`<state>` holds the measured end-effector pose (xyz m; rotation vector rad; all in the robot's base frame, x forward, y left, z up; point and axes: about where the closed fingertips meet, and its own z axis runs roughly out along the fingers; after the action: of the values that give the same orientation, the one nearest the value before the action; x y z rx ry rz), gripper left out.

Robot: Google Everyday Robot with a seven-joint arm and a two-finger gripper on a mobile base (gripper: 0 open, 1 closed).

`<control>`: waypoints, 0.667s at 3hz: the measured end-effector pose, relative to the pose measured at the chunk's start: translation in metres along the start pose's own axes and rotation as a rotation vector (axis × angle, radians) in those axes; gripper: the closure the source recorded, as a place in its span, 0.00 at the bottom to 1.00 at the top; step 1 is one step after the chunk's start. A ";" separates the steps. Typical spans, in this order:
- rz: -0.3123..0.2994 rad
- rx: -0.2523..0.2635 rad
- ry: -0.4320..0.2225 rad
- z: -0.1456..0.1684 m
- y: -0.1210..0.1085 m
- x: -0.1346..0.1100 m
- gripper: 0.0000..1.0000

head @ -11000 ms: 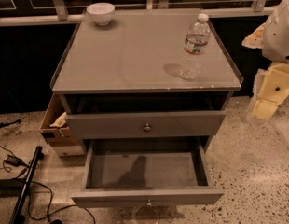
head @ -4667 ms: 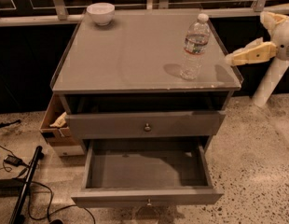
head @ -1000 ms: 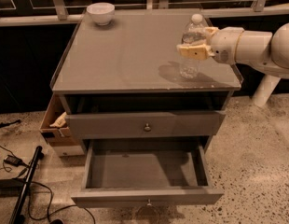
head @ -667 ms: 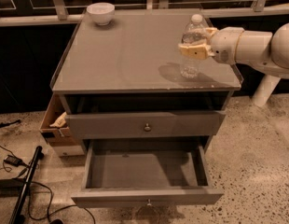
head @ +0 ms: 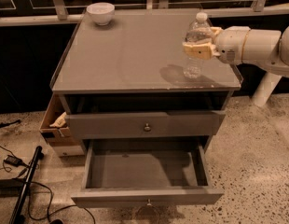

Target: Place water bottle into middle drawer

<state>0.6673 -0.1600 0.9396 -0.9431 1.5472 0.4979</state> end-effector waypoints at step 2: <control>0.080 -0.093 -0.034 -0.084 0.061 -0.034 1.00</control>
Offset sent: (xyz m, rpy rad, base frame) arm -0.1879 -0.0298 0.0557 0.1567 0.1218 0.1507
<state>0.5672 -0.1792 0.9782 -0.9418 1.5460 0.6441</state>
